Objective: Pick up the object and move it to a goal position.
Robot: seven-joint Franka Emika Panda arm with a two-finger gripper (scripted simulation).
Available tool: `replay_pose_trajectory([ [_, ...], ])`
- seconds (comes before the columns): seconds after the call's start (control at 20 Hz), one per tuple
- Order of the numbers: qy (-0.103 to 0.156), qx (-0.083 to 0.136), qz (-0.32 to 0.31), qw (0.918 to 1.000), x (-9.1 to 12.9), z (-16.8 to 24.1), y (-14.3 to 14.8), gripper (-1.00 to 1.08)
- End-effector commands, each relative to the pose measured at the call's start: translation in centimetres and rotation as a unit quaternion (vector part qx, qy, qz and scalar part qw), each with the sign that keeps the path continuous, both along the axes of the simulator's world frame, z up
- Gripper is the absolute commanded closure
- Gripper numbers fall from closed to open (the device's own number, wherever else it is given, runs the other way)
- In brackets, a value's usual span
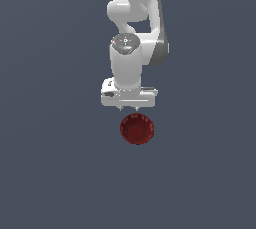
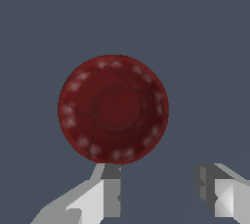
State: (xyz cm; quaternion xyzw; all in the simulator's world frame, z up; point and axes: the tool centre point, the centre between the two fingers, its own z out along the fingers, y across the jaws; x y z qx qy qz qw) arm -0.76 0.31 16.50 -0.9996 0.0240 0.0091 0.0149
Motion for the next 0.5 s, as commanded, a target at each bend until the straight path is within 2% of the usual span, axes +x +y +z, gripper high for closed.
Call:
replay_pose_trajectory([
  [0.0, 0.000, 0.000, 0.000, 1.0000, 0.01, 0.01, 0.00, -0.20],
  [0.2, -0.001, 0.005, -0.006, 1.0000, -0.02, -0.12, 0.11, -0.20],
  [0.45, -0.002, 0.020, -0.024, 0.9995, -0.14, -0.52, 0.46, -0.20],
])
